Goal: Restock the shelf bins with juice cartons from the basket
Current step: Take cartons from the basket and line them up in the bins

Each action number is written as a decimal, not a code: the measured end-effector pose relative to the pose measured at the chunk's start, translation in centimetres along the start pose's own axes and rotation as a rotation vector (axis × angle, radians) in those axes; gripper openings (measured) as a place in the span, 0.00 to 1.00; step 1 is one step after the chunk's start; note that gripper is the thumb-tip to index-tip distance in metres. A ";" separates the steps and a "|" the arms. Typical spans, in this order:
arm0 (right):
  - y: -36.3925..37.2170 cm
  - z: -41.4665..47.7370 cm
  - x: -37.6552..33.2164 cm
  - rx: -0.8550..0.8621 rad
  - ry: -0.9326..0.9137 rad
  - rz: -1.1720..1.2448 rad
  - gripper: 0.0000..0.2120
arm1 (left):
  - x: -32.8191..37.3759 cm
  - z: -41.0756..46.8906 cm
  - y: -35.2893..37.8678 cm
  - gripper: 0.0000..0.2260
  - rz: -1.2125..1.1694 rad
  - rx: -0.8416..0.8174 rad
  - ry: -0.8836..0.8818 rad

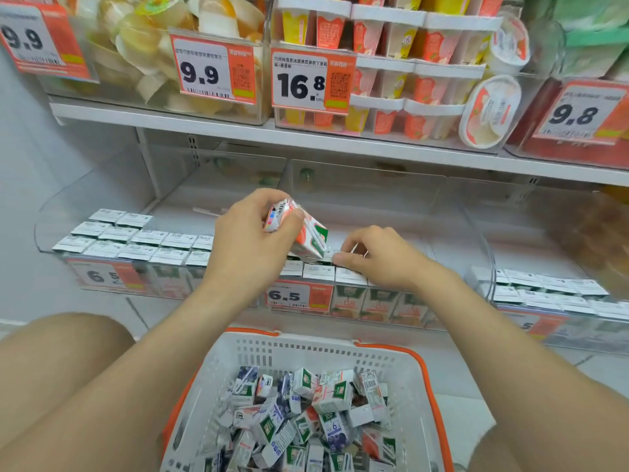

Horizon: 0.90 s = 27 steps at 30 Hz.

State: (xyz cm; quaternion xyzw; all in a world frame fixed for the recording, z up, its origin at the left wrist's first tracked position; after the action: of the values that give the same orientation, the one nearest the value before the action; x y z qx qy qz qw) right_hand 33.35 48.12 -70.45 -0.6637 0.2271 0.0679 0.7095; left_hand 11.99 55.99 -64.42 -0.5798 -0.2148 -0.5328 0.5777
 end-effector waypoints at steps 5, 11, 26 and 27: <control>-2.1 -1.7 -2.1 0.179 -0.130 -0.015 0.12 | -0.2 -0.2 -0.4 0.09 -0.098 -0.031 -0.109; -4.0 -6.4 -9.1 0.535 -0.479 0.245 0.22 | -1.2 -1.2 -0.5 0.22 -0.385 -0.268 -0.495; -0.9 2.1 -18.3 0.529 -0.336 0.362 0.14 | -9.3 2.0 -10.7 0.14 0.726 0.014 -0.120; -0.4 3.3 -19.0 0.520 -0.344 0.333 0.14 | -10.1 2.2 -11.0 0.17 0.824 0.011 -0.150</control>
State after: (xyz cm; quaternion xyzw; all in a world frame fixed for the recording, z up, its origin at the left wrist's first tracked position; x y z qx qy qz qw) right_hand 17.38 55.24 -62.20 -0.3933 0.2193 0.2334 0.8618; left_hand -0.15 64.31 -67.83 -0.6514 -0.0092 -0.2124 0.7283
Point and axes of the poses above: each hand's wrist, its own z-axis towards the middle knuckle, its own y-axis out of the palm, x = y × z, the point moved 7 cm from there along z, towards the middle knuckle, and after that the axes turned 8 degrees about -y, right-handed, at the moved point
